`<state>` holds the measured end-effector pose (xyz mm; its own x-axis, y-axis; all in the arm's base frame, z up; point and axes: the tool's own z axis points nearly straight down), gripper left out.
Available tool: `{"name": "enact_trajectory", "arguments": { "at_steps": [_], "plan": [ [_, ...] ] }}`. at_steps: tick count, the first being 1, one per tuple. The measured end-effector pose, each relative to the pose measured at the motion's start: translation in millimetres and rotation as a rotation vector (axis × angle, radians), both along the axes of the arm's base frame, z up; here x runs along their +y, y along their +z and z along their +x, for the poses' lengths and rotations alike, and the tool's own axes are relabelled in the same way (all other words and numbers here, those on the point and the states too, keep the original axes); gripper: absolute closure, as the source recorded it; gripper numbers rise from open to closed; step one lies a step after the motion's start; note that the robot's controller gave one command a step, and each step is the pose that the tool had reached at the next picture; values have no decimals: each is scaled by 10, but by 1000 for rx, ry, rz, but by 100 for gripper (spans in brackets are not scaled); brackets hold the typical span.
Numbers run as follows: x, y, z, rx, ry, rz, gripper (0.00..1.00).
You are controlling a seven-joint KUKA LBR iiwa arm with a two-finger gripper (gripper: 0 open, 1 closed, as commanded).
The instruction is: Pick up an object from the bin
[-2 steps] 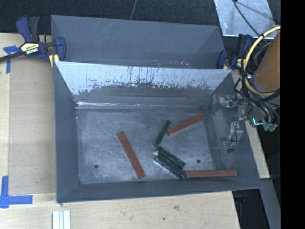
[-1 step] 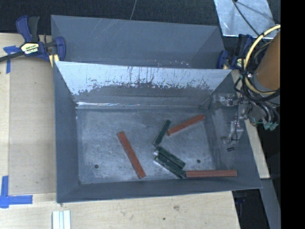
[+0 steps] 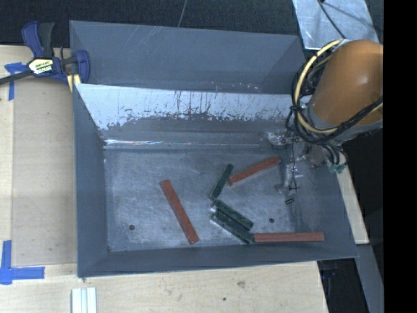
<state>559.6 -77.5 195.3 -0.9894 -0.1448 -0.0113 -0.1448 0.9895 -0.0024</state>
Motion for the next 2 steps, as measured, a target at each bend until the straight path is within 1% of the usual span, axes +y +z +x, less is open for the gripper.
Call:
{"name": "enact_trajectory", "arguments": {
  "at_steps": [1,2],
  "plan": [
    [168,-763,124,4,236,-2,0],
    [-112,-1241,553,5,-179,2,100]
  ]
}}
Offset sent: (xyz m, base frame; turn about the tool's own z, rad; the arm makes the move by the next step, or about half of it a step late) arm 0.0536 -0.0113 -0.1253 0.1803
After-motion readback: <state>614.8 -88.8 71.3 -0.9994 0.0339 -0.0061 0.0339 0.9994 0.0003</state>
